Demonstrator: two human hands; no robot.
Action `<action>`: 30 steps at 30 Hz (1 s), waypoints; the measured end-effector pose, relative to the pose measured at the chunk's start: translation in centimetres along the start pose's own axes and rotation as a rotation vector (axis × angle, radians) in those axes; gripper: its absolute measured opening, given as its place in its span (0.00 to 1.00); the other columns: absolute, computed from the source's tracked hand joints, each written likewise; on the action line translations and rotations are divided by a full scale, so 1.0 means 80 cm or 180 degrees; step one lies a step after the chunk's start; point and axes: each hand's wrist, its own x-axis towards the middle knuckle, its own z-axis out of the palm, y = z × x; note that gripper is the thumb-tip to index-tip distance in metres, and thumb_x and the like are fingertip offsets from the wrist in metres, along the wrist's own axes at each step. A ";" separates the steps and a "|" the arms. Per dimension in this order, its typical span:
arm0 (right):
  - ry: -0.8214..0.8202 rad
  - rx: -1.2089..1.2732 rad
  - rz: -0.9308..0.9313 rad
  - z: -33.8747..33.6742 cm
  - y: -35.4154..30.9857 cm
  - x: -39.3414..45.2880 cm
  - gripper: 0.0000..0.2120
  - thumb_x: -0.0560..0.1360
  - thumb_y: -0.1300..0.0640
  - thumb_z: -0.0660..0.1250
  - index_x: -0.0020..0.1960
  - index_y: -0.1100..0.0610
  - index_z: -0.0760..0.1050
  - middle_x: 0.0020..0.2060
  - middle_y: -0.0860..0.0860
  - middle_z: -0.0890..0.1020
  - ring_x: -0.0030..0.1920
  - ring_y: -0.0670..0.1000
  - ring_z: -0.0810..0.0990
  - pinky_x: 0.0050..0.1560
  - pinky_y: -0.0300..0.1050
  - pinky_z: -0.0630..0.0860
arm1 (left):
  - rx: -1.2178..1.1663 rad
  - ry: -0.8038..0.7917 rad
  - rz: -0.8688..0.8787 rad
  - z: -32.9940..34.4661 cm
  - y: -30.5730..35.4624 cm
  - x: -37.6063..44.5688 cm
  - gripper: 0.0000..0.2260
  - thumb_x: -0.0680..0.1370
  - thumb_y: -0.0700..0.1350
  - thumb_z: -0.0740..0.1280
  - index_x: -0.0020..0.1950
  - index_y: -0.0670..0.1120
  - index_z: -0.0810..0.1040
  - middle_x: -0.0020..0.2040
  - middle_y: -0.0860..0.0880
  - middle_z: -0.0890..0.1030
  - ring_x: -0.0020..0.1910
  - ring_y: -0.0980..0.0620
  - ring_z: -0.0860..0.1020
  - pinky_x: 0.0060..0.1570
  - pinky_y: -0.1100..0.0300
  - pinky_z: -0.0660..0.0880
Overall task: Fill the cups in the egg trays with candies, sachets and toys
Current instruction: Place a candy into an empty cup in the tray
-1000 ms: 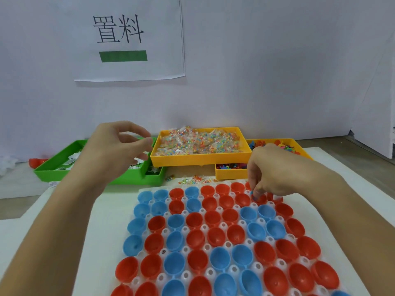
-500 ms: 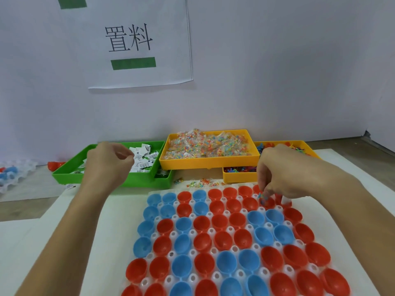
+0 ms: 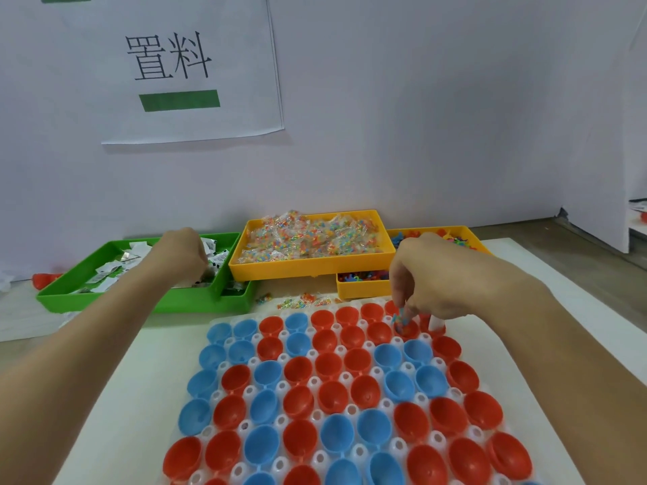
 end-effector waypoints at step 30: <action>0.0652 0.1870 -0.1524 -0.026 -0.027 -0.018 0.03 0.75 0.56 0.73 0.47 0.51 0.85 0.39 0.42 0.87 0.42 0.40 0.85 0.44 0.29 0.78 | -0.3127 -0.0374 0.1077 -0.028 0.139 -0.183 0.09 0.71 0.42 0.77 0.43 0.37 0.81 0.30 0.45 0.84 0.28 0.52 0.83 0.29 0.65 0.77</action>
